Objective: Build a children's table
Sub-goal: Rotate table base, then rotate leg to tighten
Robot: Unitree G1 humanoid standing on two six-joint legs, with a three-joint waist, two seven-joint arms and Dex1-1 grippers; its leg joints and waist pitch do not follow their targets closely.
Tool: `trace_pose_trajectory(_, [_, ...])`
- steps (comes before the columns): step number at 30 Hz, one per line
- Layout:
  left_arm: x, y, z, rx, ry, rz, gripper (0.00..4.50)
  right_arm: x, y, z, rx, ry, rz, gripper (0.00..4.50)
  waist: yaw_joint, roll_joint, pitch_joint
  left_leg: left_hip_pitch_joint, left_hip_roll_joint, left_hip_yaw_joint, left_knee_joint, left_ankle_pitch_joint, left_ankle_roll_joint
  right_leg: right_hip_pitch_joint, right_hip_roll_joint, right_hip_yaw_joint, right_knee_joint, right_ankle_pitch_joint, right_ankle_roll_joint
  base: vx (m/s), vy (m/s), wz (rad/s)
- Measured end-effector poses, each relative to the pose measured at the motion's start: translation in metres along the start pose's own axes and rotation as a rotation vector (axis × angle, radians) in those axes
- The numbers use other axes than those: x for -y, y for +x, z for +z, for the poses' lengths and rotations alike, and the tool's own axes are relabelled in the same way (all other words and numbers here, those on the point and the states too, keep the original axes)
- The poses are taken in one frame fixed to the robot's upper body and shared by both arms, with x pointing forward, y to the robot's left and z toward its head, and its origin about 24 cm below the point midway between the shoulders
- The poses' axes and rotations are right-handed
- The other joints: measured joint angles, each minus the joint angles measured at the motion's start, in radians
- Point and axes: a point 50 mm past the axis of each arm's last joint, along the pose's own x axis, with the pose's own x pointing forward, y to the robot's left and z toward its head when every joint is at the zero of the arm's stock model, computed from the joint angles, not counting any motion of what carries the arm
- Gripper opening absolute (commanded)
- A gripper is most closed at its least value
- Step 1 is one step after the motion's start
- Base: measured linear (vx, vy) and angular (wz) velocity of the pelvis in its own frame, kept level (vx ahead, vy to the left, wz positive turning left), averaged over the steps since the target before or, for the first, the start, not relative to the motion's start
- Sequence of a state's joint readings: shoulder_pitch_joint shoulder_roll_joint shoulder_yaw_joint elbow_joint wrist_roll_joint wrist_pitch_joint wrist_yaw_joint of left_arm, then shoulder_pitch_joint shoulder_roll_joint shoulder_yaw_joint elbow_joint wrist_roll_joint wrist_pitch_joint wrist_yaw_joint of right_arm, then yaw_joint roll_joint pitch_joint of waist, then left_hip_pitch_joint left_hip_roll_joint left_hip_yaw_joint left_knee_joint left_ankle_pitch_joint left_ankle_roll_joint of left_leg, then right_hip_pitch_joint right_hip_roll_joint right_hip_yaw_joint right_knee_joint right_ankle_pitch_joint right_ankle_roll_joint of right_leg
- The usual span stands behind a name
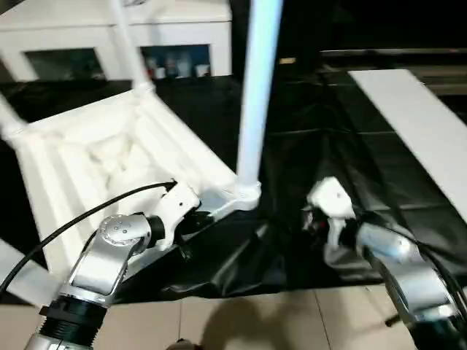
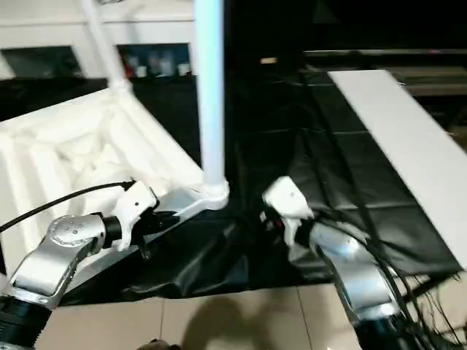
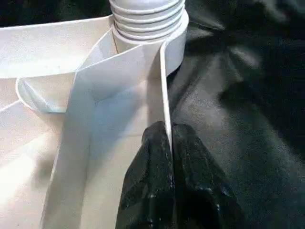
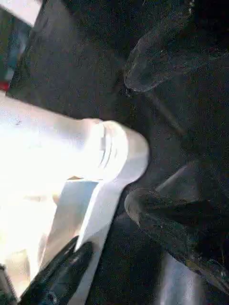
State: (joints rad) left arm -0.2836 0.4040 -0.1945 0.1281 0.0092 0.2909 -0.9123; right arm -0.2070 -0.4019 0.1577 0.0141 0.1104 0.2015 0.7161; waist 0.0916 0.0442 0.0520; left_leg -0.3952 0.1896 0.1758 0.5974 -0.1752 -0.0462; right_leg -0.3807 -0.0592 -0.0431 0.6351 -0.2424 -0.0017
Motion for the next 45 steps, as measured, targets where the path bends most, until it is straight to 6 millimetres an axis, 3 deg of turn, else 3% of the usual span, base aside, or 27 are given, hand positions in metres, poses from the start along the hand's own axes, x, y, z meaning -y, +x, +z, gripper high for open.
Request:
trace_pose_trajectory(5, [0.006, 0.005, 0.001, 0.009, 0.078, -0.125, 0.0, -0.002, 0.0, -0.001, 0.011, 0.021, 0.049, 4.1, 0.024, 0.0, 0.0, 0.0, 0.0, 0.0, 0.003, -0.002, -0.004, 0.001, -0.001, 0.0, 0.002, 0.0, 0.001, 0.0, 0.0, 0.0])
trace_pose_trajectory(7, [0.007, 0.009, 0.003, 0.015, 0.111, -0.176, 0.0, -0.003, -0.001, -0.001, 0.015, 0.031, 0.079, 4.44, 0.029, 0.001, 0.0, 0.0, 0.0, 0.003, 0.003, -0.001, -0.003, 0.003, -0.001, 0.002, 0.003, 0.0, 0.001, 0.0, 0.0, 0.0])
trace_pose_trajectory(11, [0.011, 0.019, 0.009, 0.03, 0.155, -0.255, 0.0, -0.002, -0.006, -0.002, -0.002, 0.027, 0.115, 4.49, 0.033, 0.003, 0.0, 0.0, 0.0, 0.008, 0.004, 0.001, -0.001, 0.007, -0.003, 0.004, 0.003, 0.0, 0.001, 0.0, 0.0, 0.0])
trace_pose_trajectory(18, [0.007, 0.03, 0.014, 0.039, 0.215, -0.292, 0.0, -0.002, -0.013, -0.007, -0.046, 0.006, 0.108, 4.49, 0.017, 0.009, 0.0, 0.0, 0.0, 0.008, 0.005, 0.003, 0.002, 0.007, -0.004, 0.004, 0.002, 0.003, 0.005, 0.0, 0.0, 0.0])
trace_pose_trajectory(20, [0.004, 0.031, 0.015, 0.037, 0.214, -0.291, 0.46, -0.003, -0.015, -0.01, -0.055, 0.013, 0.1, 4.5, 0.013, 0.01, 0.0, 0.0, 0.001, 0.008, 0.004, 0.003, 0.002, 0.006, -0.003, 0.004, 0.002, 0.003, 0.005, 0.0, 0.0, 0.0])
trace_pose_trajectory(26, [-0.001, 0.029, 0.022, 0.076, 0.199, -0.26, 0.9, -0.004, -0.015, -0.012, -0.058, 0.02, 0.089, 4.5, -0.004, 0.011, -0.001, 0.0, 0.001, 0.008, 0.004, 0.003, 0.002, 0.007, -0.003, 0.004, 0.002, 0.003, 0.005, 0.0, 0.0, 0.0])
trace_pose_trajectory(45, [-0.012, 0.019, 0.017, -0.019, 0.03, -0.248, 0.98, 0.002, -0.009, -0.005, -0.045, -0.013, 0.086, 4.5, -0.007, 0.011, -0.001, 0.002, 0.001, 0.008, 0.004, 0.003, 0.002, 0.007, -0.003, 0.004, 0.003, 0.003, 0.005, 0.0, 0.0, 0.0])
